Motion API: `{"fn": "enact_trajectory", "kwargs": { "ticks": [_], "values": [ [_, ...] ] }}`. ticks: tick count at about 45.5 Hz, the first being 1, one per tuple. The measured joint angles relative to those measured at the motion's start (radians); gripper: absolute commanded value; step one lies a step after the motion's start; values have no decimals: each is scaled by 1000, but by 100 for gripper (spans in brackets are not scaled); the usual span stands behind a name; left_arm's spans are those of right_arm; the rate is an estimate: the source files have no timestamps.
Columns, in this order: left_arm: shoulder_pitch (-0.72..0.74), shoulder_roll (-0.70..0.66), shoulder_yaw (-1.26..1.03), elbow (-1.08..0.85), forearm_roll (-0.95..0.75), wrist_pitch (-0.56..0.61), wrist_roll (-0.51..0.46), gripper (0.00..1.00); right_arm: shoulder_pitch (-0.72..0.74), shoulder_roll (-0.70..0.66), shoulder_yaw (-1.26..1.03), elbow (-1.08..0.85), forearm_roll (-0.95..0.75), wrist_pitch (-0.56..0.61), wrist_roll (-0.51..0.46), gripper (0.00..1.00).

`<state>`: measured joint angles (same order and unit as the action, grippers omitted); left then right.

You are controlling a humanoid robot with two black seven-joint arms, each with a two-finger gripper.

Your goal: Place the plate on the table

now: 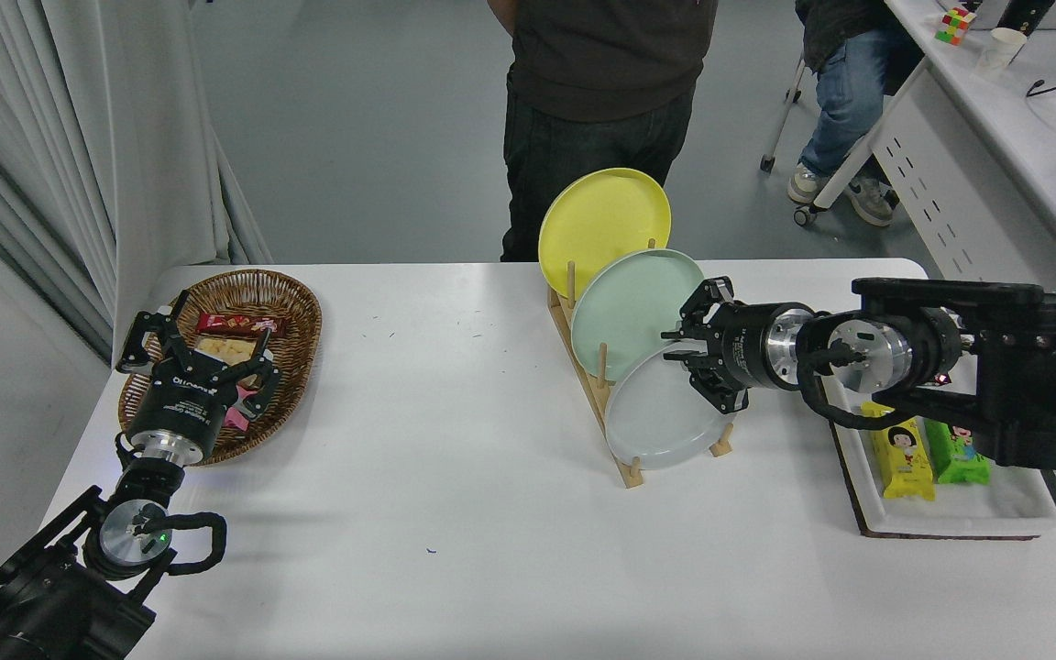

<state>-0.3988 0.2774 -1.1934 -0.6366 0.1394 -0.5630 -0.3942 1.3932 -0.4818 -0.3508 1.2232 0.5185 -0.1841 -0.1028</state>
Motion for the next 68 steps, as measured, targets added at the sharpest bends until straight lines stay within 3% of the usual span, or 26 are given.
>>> {"fn": "enact_trajectory", "kwargs": {
  "ticks": [25, 68],
  "values": [
    [0, 0, 0, 0, 0, 0, 0, 98, 1, -1, 0, 1, -1, 1, 0, 14],
    [0, 0, 0, 0, 0, 0, 0, 98, 3, -2, 0, 2, -2, 3, 0, 11]
  ]
}}
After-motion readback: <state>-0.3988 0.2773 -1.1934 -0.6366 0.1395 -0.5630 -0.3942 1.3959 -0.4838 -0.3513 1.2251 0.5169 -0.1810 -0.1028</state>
